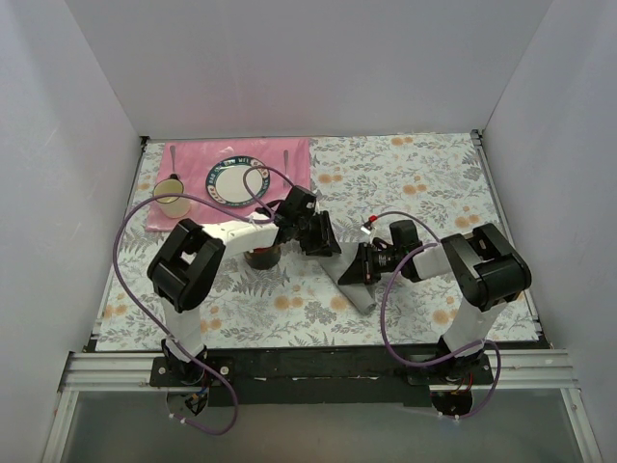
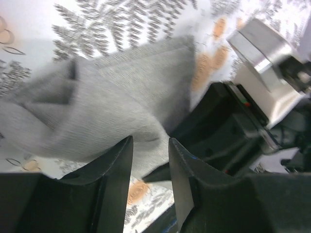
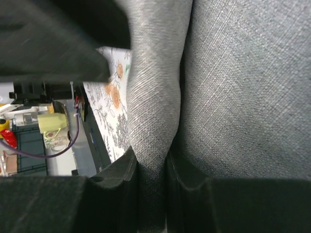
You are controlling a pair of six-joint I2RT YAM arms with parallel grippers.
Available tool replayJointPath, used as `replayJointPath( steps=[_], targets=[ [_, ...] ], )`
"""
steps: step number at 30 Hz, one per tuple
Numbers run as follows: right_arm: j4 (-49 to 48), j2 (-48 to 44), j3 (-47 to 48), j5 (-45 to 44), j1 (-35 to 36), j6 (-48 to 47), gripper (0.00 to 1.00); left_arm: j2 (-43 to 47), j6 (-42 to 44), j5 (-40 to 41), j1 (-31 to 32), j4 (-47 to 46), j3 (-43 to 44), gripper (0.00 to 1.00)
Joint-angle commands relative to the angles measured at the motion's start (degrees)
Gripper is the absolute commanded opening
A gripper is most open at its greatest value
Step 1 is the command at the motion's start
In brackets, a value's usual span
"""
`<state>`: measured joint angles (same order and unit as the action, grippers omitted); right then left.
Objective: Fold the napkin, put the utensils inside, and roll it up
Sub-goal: Roll the napkin with the utensil
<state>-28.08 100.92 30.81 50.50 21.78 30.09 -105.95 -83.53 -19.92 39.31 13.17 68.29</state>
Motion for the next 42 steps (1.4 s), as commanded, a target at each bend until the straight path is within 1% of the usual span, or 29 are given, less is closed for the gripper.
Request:
replayJointPath(
  steps=[1, 3, 4, 5, 6, 8, 9, 11, 12, 14, 16, 17, 18, 21, 24, 26, 27, 28, 30, 31, 32, 33, 35, 36, 37, 39, 41, 42],
  targets=[
    [6.1, 1.5, -3.0, -1.0, -0.9, -2.8, 0.01, -1.4, 1.3, 0.8, -2.0, -2.4, 0.1, 0.34],
    [9.3, 0.8, -2.2, -1.9, -1.0, -4.0, 0.02, -2.5, 2.1, 1.4, -3.1, -2.7, -0.3, 0.34],
    [11.9, -0.2, -1.5, -4.2, -1.1, -6.4, 0.06, -3.1, 2.4, 1.3, -3.4, -2.7, -0.4, 0.33],
    [16.1, -0.9, -0.9, -5.4, -1.0, -7.7, 0.08, -3.6, 2.8, 1.2, -3.6, -2.9, -0.3, 0.33],
    [18.3, -1.6, 0.3, -6.5, -1.0, -8.9, 0.14, -4.8, 3.6, 0.9, -4.0, -2.8, 0.0, 0.32],
    [22.1, -4.2, 1.7, -9.6, -1.0, -11.8, 0.20, -5.5, 4.2, 0.8, -4.1, -2.7, 0.4, 0.31],
    [26.0, -5.1, 2.5, -10.4, -1.0, -12.5, 0.25, -5.8, 4.3, 0.4, -4.2, -2.6, 0.5, 0.30],
    [30.2, -7.8, 5.0, -12.8, -1.0, -14.5, 0.30, -6.5, 4.6, 0.2, -4.2, -2.7, 0.6, 0.30],
    [33.2, -8.5, 5.8, -13.6, -1.0, -15.1, 0.35, -6.7, 4.8, 0.1, -4.2, -2.7, 0.7, 0.30],
    [36.7, -10.6, 8.1, -15.2, -1.0, -16.9, 0.39, -7.2, 5.0, -0.3, -4.2, -2.6, 1.1, 0.30],
    [41.1, -12.4, 9.4, -17.0, -1.0, -18.0, 0.47, -7.6, 5.1, -0.9, -4.2, -2.5, 1.6, 0.30],
    [42.2, -13.0, 10.2, -17.6, -1.0, -19.0, 0.50, -8.0, 5.0, -1.1, -4.2, -2.4, 2.1, 0.29],
    [43.5, -13.6, 10.6, -18.2, -1.0, -19.4, 0.56, -8.2, 5.0, -1.3, -4.2, -2.3, 2.4, 0.29],
    [47.3, -16.6, 10.9, -21.0, -0.9, -20.4, 0.64, -8.8, 5.0, -2.0, -4.2, -2.0, 3.3, 0.28],
    [50.7, -20.1, 10.5, -23.9, -1.0, -20.5, 0.65, -9.2, 5.3, -2.2, -4.2, -1.7, 4.0, 0.27],
    [52.8, -23.0, 9.7, -27.8, -1.0, -20.2, 0.63, -9.3, 5.3, -2.5, -4.2, -1.5, 4.2, 0.27],
    [53.6, -24.5, 8.7, -29.4, -1.0, -19.6, 0.57, -9.4, 5.5, -2.7, -4.3, -1.5, 4.3, 0.27],
    [54.0, -25.4, 8.0, -32.5, -0.9, -19.3, 0.55, -9.5, 5.6, -2.8, -4.2, -1.4, 4.5, 0.27],
    [54.2, -27.1, 6.9, -35.1, -1.0, -18.1, 0.50, -9.6, 5.9, -3.3, -4.3, -1.4, 4.7, 0.27],
    [54.4, -28.0, 7.0, -37.0, -1.0, -16.4, 0.49, -9.7, 6.0, -3.4, -4.3, -1.1, 4.7, 0.27],
    [55.0, -27.9, 7.2, -38.2, -1.0, -15.7, 0.47, -9.7, 6.1, -3.4, -4.2, -1.0, 4.8, 0.27],
    [55.6, -27.2, 7.5, -39.1, -1.0, -15.2, 0.42, -9.8, 6.2, -3.7, -4.4, -1.0, 4.9, 0.27],
    [53.4, -26.2, 5.5, -38.3, -1.0, -13.7, 0.40, -9.9, 6.2, -4.1, -4.4, -0.8, 5.2, 0.27],
    [53.0, -24.8, 5.0, -39.8, -1.0, -13.2, 0.36, -9.9, 6.2, -4.1, -4.5, -0.8, 5.3, 0.27],
    [53.1, -24.5, 4.6, -41.3, -1.0, -12.9, 0.34, -9.9, 6.4, -4.3, -4.5, -0.5, 5.4, 0.27],
    [53.6, -25.6, 5.0, -43.3, -1.0, -12.8, 0.34, -10.1, 6.6, -4.5, -4.5, 0.1, 6.1, 0.27],
    [54.1, -27.4, 7.5, -43.6, -0.4, -14.0, 0.36, -10.0, 7.0, -5.0, -4.7, 0.4, 6.5, 0.27],
    [54.7, -28.5, 8.9, -44.4, 0.4, -14.6, 0.42, -10.0, 7.0, -5.2, -4.6, 0.5, 6.6, 0.27]
  ],
)
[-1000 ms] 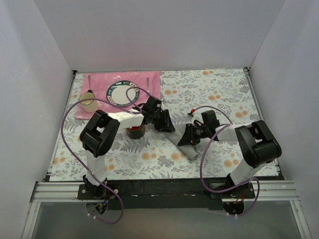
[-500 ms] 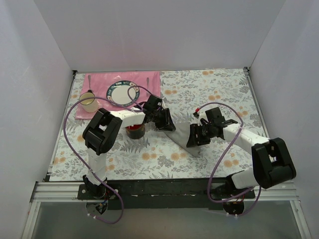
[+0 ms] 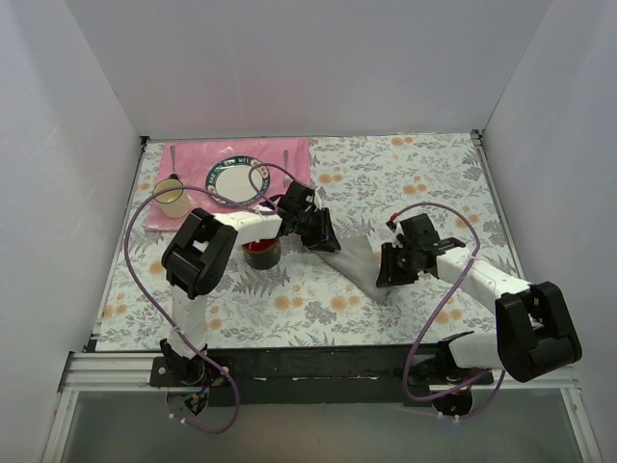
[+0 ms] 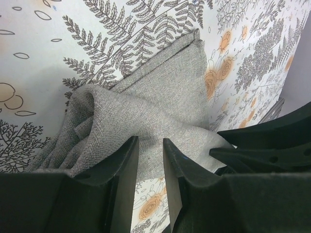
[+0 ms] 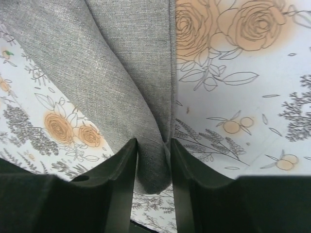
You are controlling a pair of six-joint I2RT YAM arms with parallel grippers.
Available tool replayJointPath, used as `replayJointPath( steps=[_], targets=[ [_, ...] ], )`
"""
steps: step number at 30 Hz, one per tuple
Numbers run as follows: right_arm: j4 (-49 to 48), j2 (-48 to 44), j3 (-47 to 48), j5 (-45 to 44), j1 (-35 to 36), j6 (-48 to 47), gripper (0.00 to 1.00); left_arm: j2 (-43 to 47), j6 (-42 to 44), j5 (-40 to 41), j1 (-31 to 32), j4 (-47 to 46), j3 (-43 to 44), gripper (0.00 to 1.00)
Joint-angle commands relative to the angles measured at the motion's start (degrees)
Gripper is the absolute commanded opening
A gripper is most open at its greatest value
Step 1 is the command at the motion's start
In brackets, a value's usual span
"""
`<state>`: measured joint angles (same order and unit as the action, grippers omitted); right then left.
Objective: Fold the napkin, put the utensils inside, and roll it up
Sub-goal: Roll the napkin with the utensil
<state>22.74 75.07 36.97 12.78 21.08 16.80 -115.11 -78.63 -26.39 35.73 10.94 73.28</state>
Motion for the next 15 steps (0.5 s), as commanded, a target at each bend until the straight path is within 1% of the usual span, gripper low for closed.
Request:
replayJointPath(
  steps=[1, 2, 3, 5, 6, 8, 9, 10, 11, 12, 15],
  targets=[
    [5.3, -2.8, 4.2, -6.7, 1.6, -2.5, 0.46, -0.8, 2.1, 0.7, -1.1, 2.8, 1.7, 0.27],
    [5.9, -2.8, 7.7, -6.4, 2.2, -3.7, 0.50, -1.1, 2.0, 0.5, -1.2, 2.9, 1.9, 0.27],
    [6.3, -2.3, 9.3, -6.6, 3.8, -6.3, 0.57, -1.2, 1.9, 0.1, -1.3, 3.0, 2.0, 0.27],
    [7.3, -1.4, 13.7, -7.2, 6.0, -8.6, 0.66, -1.5, 1.4, -1.0, -1.4, 3.5, 2.4, 0.27],
    [7.5, -0.4, 15.0, -8.3, 8.9, -11.1, 0.73, -1.8, 1.1, -1.6, -1.7, 3.5, 2.6, 0.27],
    [6.6, 1.2, 16.6, -9.6, 11.9, -13.3, 0.79, -2.2, 0.4, -3.0, -2.1, 3.7, 2.7, 0.27],
    [6.2, 3.1, 17.9, -10.0, 14.8, -14.2, 0.84, -2.5, -0.2, -3.3, -2.2, 3.9, 2.8, 0.27],
    [5.7, 4.2, 18.1, -11.8, 16.2, -15.9, 0.85, -2.7, -0.5, -3.7, -2.3, 4.3, 3.1, 0.27],
    [5.2, 5.4, 18.3, -14.2, 17.5, -16.3, 0.87, -2.8, -0.6, -4.1, -2.6, 4.6, 3.4, 0.27],
    [4.4, 7.7, 18.7, -17.1, 19.6, -16.6, 0.91, -3.2, -0.9, -4.7, -2.7, 4.9, 3.5, 0.27],
    [1.1, 11.1, 18.4, -24.4, 23.5, -18.5, 0.95, -3.5, -0.7, -5.5, -2.9, 6.4, 4.3, 0.27]
  ],
)
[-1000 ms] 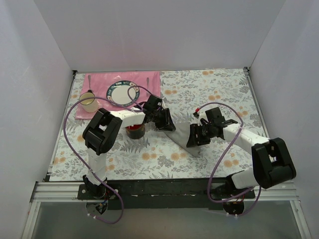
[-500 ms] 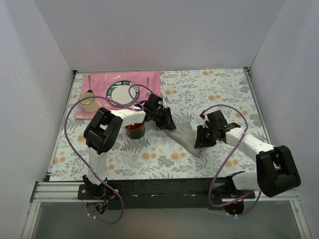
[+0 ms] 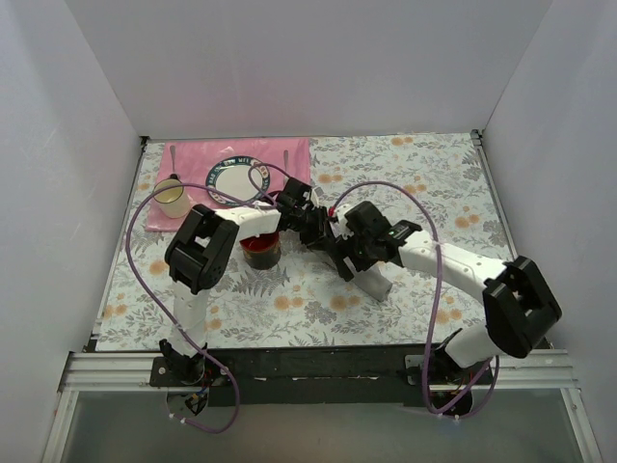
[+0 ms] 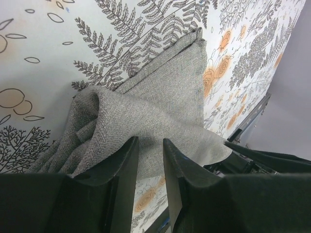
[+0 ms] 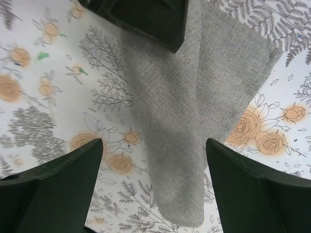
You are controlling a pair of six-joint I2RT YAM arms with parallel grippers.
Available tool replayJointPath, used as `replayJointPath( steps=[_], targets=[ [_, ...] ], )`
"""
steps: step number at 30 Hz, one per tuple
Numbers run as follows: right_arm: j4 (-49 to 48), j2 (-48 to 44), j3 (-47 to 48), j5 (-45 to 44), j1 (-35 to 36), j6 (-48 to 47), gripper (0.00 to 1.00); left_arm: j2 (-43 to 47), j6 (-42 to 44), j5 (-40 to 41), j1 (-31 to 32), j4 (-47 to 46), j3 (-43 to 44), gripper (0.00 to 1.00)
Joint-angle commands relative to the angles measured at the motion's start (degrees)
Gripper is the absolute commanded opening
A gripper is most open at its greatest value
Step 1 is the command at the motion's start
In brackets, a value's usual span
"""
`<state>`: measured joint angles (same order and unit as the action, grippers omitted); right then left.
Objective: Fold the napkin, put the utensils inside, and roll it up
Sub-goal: Roll the napkin with the utensil
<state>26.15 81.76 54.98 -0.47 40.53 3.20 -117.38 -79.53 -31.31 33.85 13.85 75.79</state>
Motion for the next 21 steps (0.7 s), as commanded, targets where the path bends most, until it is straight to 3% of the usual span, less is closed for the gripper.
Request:
replayJointPath(
  steps=[1, 6, 11, 21],
  targets=[
    [-2.6, 5.3, 0.6, -13.0, 4.5, -4.7, 0.94, -1.6, 0.3, -0.6, -1.1, 3.8, 2.3, 0.27],
    [-5.9, 8.7, 0.0, -20.8, 7.9, -5.1, 0.92, -2.6, 1.1, -0.9, -1.6, 5.8, 3.4, 0.27],
    [-9.0, 10.0, -2.4, -19.9, 7.6, -5.1, 0.88, -3.0, 2.8, -1.8, -2.1, 7.2, 5.0, 0.27],
    [-15.5, 9.6, -8.7, -4.2, 0.7, 0.8, 0.51, -3.6, 5.5, -1.9, -2.3, 12.8, 11.0, 0.30]
  ],
)
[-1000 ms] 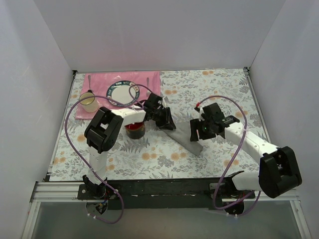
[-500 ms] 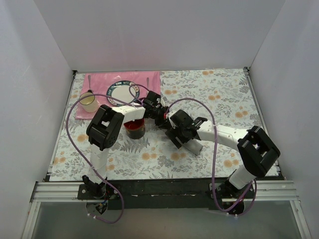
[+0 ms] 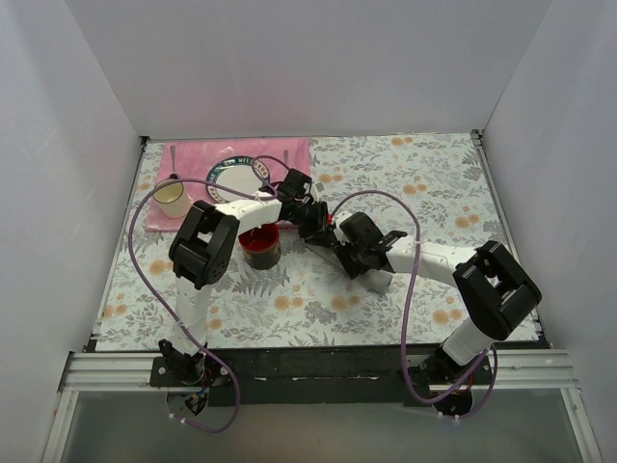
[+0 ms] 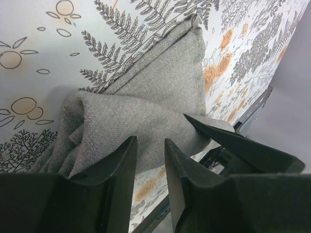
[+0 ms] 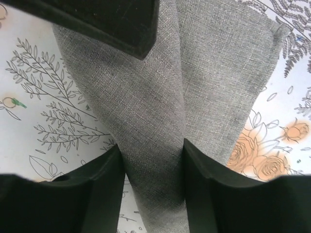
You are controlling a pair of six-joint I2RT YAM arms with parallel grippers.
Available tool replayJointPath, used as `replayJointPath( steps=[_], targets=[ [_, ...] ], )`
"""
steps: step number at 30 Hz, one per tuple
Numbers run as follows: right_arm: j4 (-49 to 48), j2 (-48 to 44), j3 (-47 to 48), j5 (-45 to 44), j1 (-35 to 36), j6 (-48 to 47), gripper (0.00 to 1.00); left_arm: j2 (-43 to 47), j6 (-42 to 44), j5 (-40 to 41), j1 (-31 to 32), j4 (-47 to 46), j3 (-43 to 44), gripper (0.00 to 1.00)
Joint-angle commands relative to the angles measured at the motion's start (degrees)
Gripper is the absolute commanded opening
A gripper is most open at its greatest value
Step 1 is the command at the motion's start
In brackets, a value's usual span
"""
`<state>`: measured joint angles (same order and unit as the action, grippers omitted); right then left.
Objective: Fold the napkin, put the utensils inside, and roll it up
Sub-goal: Roll the napkin with the utensil
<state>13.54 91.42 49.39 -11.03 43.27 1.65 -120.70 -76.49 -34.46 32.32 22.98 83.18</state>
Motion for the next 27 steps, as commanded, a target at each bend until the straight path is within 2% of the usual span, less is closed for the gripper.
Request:
replayJointPath(
  steps=[1, 3, 5, 6, 7, 8, 12, 19, 22, 24, 27],
  targets=[
    [-3.2, -0.3, -3.6, 7.2, -2.3, 3.2, 0.49, -0.1, 2.6, 1.5, -0.8, 4.2, 5.2, 0.31],
    [-4.2, -1.0, -4.6, 10.7, -3.7, 4.5, 0.45, 0.2, 2.7, 3.9, -0.7, 6.1, 7.5, 0.33],
    [-5.4, -1.2, -6.3, 16.1, -6.0, 6.9, 0.42, 1.8, 2.8, 7.0, -0.8, 7.2, 10.7, 0.40],
    [-6.4, -1.2, -6.9, 19.8, -6.8, 7.8, 0.40, 2.6, 2.8, 9.6, -0.8, 7.9, 11.6, 0.44],
    [-6.9, -1.2, -8.1, 21.2, -7.5, 9.1, 0.39, 4.3, 2.8, 10.9, -0.8, 8.1, 12.9, 0.52],
    [-7.2, -0.8, -8.5, 22.8, -8.8, 10.8, 0.37, 5.2, 2.7, 11.8, -0.8, 8.2, 13.2, 0.55],
    [-10.5, 0.3, -10.8, 32.3, -11.8, 15.9, 0.37, 9.0, 2.0, 13.7, -0.8, 8.9, 13.2, 0.56],
    [-17.2, 5.2, -12.2, 45.1, -16.9, 22.5, 0.35, 16.0, -0.5, 11.0, 2.0, 7.7, 2.0, 0.56],
    [-19.7, 7.5, -13.2, 48.6, -19.1, 23.8, 0.34, 18.7, -3.6, 15.0, 4.2, 8.0, -3.4, 0.59],
    [-21.0, 8.0, -13.8, 49.5, -19.6, 24.2, 0.34, 19.9, -8.6, 17.9, 4.9, 8.5, -6.9, 0.61],
    [-21.5, 7.8, -14.1, 49.7, -19.8, 24.4, 0.34, 19.5, -12.9, 20.2, 5.7, 9.4, -8.3, 0.63]
  ],
)
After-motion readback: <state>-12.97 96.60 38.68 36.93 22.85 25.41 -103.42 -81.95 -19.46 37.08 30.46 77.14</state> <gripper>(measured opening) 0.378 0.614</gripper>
